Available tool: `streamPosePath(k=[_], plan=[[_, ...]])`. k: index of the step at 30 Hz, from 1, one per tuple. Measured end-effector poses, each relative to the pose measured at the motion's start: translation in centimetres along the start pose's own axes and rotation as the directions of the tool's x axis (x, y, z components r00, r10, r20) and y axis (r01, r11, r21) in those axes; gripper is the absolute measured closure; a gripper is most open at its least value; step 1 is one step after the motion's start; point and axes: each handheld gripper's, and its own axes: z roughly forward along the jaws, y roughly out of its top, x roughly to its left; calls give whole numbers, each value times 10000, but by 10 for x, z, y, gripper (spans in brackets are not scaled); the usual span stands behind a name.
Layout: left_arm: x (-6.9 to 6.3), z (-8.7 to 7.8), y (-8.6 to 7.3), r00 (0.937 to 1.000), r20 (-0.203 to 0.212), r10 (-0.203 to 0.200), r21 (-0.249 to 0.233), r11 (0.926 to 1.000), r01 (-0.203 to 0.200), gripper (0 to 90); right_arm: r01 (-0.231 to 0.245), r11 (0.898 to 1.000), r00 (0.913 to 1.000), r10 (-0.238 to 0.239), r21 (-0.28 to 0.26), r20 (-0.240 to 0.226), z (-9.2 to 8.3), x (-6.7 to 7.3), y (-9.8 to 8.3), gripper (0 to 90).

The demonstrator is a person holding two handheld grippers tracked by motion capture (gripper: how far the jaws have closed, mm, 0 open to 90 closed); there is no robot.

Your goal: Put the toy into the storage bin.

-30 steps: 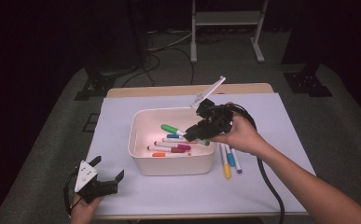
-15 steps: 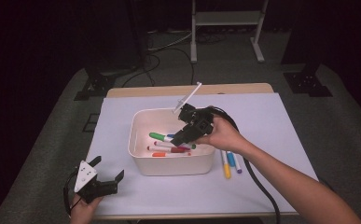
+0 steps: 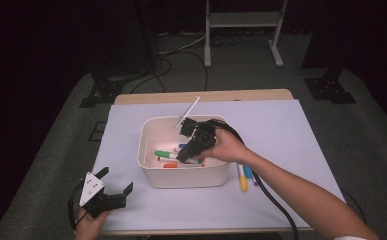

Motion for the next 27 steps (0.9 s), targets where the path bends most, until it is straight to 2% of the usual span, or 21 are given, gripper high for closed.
streamPosePath(k=[2, 5, 13, 27], plan=[[0, 0, 0, 10000, 2, -11, 3, 10000, 11, 0, 94, 9999, 9999, -94, 131, -37, 5, -2, 1, 759], [0, 0, 0, 10000, 12, 9, 19, 10000, -9, 0, -11, 9994, 10000, 14, 340, -73, 12, -5, 3, 759], [0, 0, 0, 10000, 30, -14, 56, 10000, 14, 0, 359, 9953, 9992, -344, 904, -183, 30, -8, 8, 759], [1, 0, 0, 10000, 25, -73, -1, 10000, 73, 0, 546, 9831, 9984, -557, 1749, 10, 51, -9, 8, 737]])
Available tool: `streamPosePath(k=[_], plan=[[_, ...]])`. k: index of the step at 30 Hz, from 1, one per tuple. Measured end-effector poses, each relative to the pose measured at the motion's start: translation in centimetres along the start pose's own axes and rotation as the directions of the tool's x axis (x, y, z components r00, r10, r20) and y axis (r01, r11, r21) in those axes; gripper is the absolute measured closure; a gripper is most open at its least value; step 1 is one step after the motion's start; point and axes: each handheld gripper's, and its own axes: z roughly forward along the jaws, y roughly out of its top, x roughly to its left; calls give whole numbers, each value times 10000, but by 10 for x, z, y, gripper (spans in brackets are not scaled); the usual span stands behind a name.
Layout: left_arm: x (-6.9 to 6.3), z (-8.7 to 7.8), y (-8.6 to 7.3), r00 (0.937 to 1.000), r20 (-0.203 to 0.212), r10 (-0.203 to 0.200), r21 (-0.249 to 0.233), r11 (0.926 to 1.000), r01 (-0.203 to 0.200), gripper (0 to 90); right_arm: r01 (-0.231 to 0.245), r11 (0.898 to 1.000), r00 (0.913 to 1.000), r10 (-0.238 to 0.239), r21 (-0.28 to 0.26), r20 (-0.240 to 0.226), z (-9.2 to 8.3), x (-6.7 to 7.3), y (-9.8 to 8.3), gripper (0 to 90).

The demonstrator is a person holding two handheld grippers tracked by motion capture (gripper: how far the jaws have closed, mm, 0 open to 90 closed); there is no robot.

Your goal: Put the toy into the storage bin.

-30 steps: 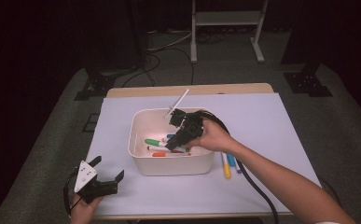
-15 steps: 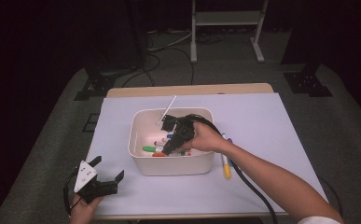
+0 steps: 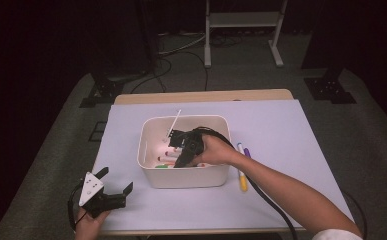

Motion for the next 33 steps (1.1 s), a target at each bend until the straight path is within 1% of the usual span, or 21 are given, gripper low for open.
streamPosePath(k=[2, 5, 7, 8, 10, 11, 13, 15, 19, 24, 25, 26, 28, 33], plan=[[0, 0, 0, 10000, 10, 8, 15, 10000, -8, 0, -23, 9999, 10000, 22, -105, -56, -2, 0, 0, 728], [0, 0, 0, 10000, 9, 44, 34, 10000, -44, 0, -127, 9996, 9999, 127, -256, 10, -8, 1, -1, 709], [0, 0, 0, 10000, 0, 57, 40, 10000, -57, 0, -100, 9988, 9998, 108, -470, 171, -15, 1, -4, 709], [0, 0, 0, 10000, -1, 62, 26, 10000, -62, 0, -88, 9981, 9998, 100, -611, 178, -20, 1, -5, 706], [0, 0, 0, 10000, -17, 38, -25, 10000, -38, 0, -227, 9959, 9993, 251, -874, 267, -31, 4, -9, 692], [0, 0, 0, 10000, -17, 13, -30, 10000, -13, 0, -169, 9942, 9992, 206, -1058, 338, -37, 5, -11, 682], [0, 0, 0, 10000, -6, 30, -21, 10000, -30, 0, -122, 9899, 9989, 186, -1412, 440, -50, 7, -17, 671], [0, 0, 0, 10000, -20, 59, 4, 10000, -59, 0, -165, 9845, 9982, 264, -1747, 543, -62, 10, -24, 656], [0, 0, 0, 10000, -38, 51, 3, 10000, -51, 0, -249, 9713, 9951, 468, -2366, 872, -86, 13, -42, 636], [-1, 0, 0, 10000, -53, 71, 32, 10000, -71, 0, -438, 9509, 9891, 844, -3063, 1207, -113, 15, -68, 616], [-1, 0, 0, 10000, -54, 71, 34, 10000, -70, 0, -576, 9468, 9860, 1037, -3167, 1307, -118, 14, -75, 608], [-1, 0, 0, 10000, -57, 71, 31, 10000, -71, 0, -539, 9454, 9847, 1038, -3214, 1402, -121, 13, -79, 601], [-1, 0, 0, 9999, -67, 84, 32, 10000, -83, 0, -758, 9363, 9797, 1339, -3430, 1490, -128, 12, -91, 594], [-1, 0, 0, 9999, -79, 94, 25, 10000, -93, 0, -1217, 9094, 9649, 2024, -3978, 1674, -143, 7, -122, 566]])
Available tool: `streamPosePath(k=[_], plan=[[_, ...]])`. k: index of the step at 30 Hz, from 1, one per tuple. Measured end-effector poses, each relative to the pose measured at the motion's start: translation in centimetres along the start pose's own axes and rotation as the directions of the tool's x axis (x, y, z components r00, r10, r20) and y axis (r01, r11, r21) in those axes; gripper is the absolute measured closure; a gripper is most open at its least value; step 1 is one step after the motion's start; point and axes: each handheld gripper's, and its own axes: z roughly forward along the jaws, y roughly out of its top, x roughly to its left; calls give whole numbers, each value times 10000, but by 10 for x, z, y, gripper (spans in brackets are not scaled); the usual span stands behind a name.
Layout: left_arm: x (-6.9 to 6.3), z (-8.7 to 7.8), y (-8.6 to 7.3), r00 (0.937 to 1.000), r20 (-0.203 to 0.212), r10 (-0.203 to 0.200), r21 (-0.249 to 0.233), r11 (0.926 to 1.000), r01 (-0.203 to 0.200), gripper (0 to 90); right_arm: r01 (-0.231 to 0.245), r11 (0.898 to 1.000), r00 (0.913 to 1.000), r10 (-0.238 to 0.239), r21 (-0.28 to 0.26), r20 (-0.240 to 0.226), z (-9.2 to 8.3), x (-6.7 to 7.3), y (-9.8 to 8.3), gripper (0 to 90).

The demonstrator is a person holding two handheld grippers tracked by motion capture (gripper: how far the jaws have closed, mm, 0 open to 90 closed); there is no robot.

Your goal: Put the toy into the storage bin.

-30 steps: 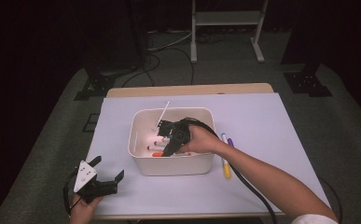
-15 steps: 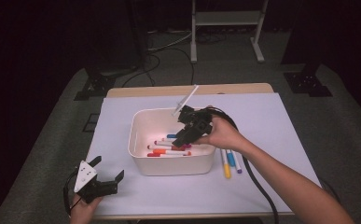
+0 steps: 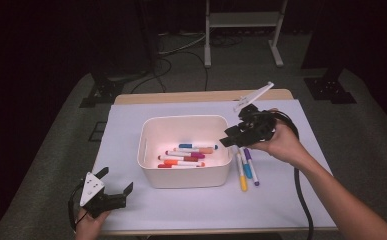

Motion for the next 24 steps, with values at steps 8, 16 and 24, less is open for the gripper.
streamPosePath(k=[8, 16, 24], plan=[[0, 0, 0, 10000, -28, 14, -8, 10000, -14, 0, -752, 9971, 9937, 758, -103, 820, -13, -22, -45, 549], [0, 0, 0, 10000, -66, 45, -31, 10000, -45, 0, -1480, 9884, 9825, 1431, 333, 1194, 13, -43, -91, 536], [0, 0, 0, 10000, -35, 4, -23, 10000, -4, 0, -2247, 9720, 9641, 2114, 690, 1608, 40, -59, -124, 535]])
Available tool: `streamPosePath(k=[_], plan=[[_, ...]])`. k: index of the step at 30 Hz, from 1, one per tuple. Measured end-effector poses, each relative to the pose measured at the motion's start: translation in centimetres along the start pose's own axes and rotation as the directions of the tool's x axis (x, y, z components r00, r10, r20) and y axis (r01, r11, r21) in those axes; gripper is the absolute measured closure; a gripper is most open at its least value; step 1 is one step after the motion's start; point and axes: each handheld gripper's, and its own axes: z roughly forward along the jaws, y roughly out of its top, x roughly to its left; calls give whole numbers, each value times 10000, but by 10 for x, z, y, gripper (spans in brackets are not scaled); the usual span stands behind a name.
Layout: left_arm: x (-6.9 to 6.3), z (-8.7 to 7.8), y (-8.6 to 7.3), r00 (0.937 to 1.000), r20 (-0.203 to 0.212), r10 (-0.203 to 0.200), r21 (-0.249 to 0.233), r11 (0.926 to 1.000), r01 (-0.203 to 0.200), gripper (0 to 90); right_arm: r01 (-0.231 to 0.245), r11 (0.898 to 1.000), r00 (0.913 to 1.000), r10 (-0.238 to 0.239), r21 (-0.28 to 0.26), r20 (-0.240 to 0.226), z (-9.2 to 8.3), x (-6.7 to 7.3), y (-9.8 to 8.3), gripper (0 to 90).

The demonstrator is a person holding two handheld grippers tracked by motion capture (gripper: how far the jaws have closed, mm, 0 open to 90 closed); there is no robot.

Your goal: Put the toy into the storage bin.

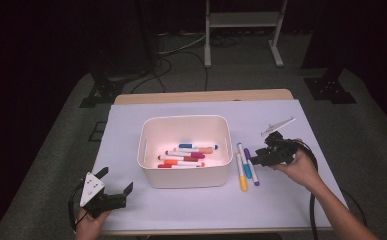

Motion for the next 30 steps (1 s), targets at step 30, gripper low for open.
streamPosePath(k=[30], plan=[[0, 0, 0, 10000, -9, -32, 8, 10000, 32, 0, -1545, 9851, 9693, 1362, 761, 2048, 20, -39, -47, 726]])
